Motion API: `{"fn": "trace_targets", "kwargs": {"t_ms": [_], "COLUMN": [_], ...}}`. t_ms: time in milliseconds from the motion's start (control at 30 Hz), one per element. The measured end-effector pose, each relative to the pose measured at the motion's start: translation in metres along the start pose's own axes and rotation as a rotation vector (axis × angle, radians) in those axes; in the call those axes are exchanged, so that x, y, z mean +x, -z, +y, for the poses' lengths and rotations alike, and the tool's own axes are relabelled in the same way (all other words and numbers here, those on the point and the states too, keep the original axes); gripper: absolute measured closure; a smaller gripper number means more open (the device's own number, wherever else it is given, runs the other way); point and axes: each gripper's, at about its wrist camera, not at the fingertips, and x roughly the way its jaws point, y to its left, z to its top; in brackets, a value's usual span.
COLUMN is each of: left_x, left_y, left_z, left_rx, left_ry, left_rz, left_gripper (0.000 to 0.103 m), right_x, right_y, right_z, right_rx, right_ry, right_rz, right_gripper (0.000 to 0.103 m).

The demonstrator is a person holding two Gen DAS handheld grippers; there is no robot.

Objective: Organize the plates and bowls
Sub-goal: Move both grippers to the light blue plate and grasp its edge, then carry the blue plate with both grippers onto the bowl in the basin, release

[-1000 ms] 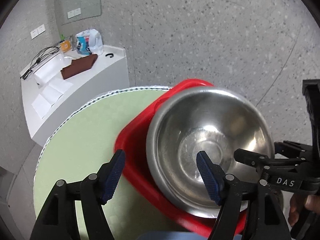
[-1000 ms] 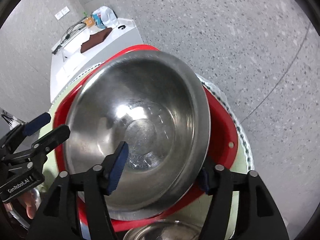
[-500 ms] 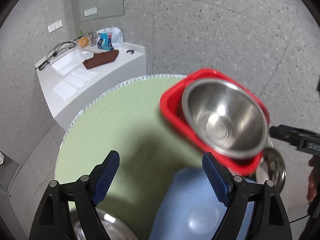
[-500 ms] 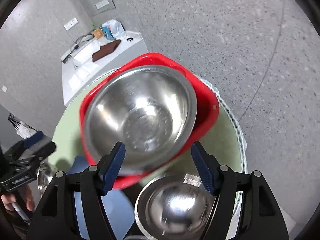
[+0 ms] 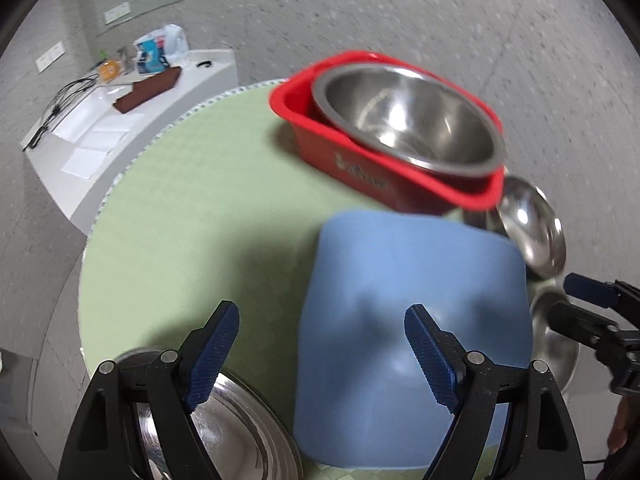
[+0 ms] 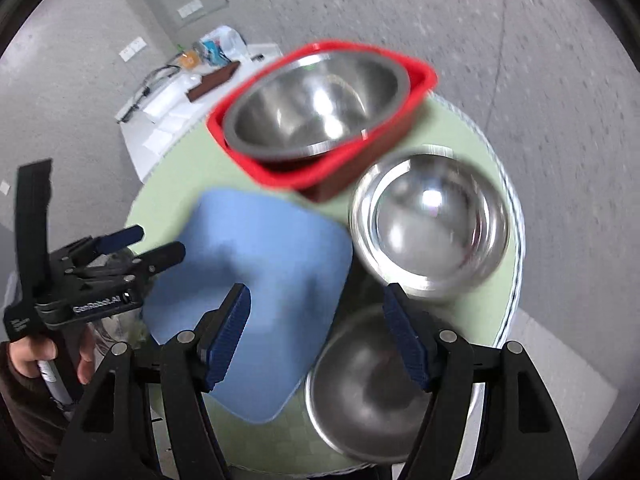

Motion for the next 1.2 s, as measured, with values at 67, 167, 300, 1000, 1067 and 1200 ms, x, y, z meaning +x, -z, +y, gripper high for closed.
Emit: {"fn": "trace_targets", "kwargs": {"t_ms": [67, 167, 300, 1000, 1067, 1200], "left_x": [0.001, 0.003, 0.007, 0.038, 0.039, 0.033], "left_y": [0.0, 0.001, 0.004, -0.014, -0.016, -0.02], "left_z": [0.001, -0.001, 0.004, 0.01, 0.013, 0.018], "left_rx": [0.01, 0.028, 0.043, 0.061, 0.046, 0.018], "left_ry": [0.006, 0.012, 0.018, 0.034, 0.031, 0.032], "left_rz": [0.014, 0.031, 0.057, 0.098, 0.093, 0.068], "left_gripper": [0.022, 0.022, 0.022, 0.073, 0.075, 0.078], "right_x": [0.006, 0.014, 0.03, 0.056, 0.056, 0.049], "right_y": [0.008, 0.011, 0.013, 0.002, 0.001, -0.001], "right_z": [0.0, 0.001, 0.004, 0.008, 0.007, 0.005], "right_rx": [0.026, 0.045, 0.05, 0.06, 0.063, 0.082], "right_ry": [0.03, 0.055, 0.085, 0.019, 0.008, -0.038], "right_rz": [-0.002, -0.014, -0.005, 0.058, 0.055, 0.044], "right_gripper": [0.033, 0.033, 0.036, 0.072, 0.075, 0.083]}}
